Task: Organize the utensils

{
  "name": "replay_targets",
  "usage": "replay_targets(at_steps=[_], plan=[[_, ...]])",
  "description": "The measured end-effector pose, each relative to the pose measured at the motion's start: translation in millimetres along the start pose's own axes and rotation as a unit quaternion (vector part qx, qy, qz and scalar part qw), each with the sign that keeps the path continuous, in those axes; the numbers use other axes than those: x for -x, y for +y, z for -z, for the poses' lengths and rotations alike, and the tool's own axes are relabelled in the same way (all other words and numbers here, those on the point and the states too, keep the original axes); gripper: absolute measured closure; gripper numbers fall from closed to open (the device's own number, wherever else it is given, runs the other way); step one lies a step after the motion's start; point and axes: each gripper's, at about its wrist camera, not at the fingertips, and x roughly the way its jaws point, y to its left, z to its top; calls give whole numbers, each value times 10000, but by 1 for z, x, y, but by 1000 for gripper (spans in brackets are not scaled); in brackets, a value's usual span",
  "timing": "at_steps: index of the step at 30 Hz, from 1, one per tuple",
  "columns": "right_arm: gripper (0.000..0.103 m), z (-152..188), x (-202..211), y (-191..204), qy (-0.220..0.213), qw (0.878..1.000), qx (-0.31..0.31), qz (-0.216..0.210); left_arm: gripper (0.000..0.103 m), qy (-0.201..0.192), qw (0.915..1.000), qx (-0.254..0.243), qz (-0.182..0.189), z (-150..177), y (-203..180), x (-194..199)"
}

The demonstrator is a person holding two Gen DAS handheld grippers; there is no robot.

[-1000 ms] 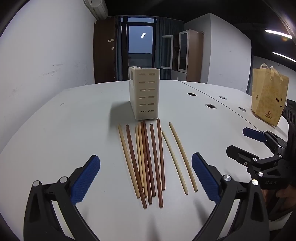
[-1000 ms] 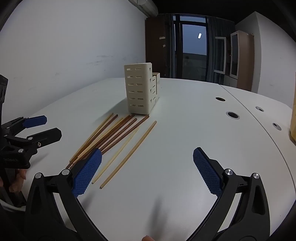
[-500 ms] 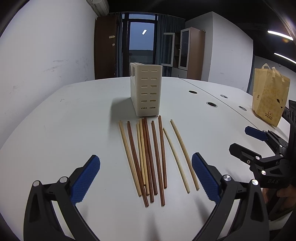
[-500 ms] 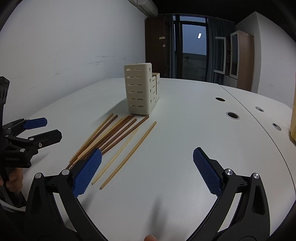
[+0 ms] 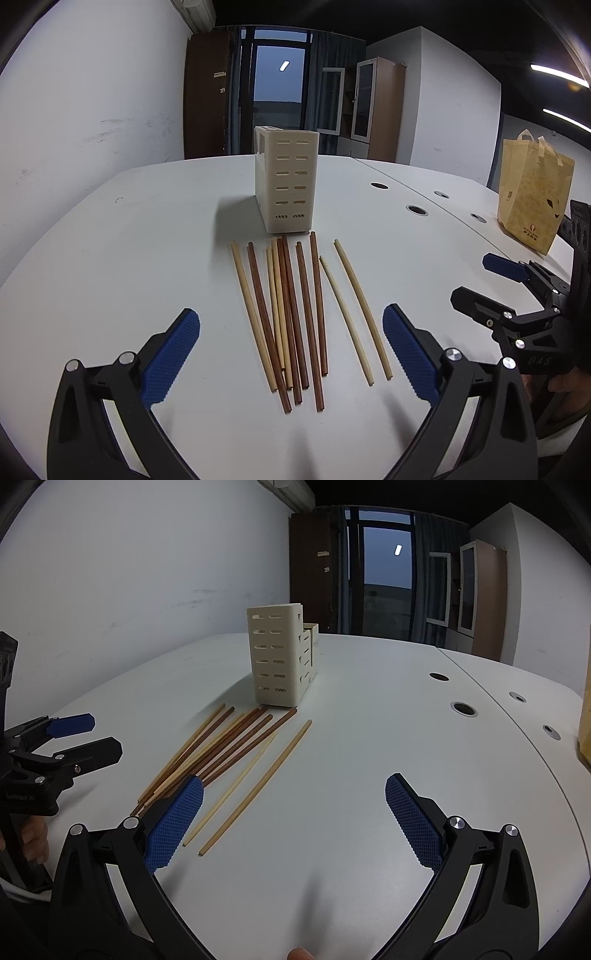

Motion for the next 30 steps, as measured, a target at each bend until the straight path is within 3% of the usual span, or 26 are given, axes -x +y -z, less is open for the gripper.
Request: replay_targets(at_steps=[14, 30], plan=[[8, -5, -7, -3, 139, 9999, -35, 23, 5, 22, 9996, -93, -262, -4, 2, -4], [8, -35, -54, -18, 913, 9957, -174, 11, 5, 393, 9972, 285, -562, -42, 39, -40]])
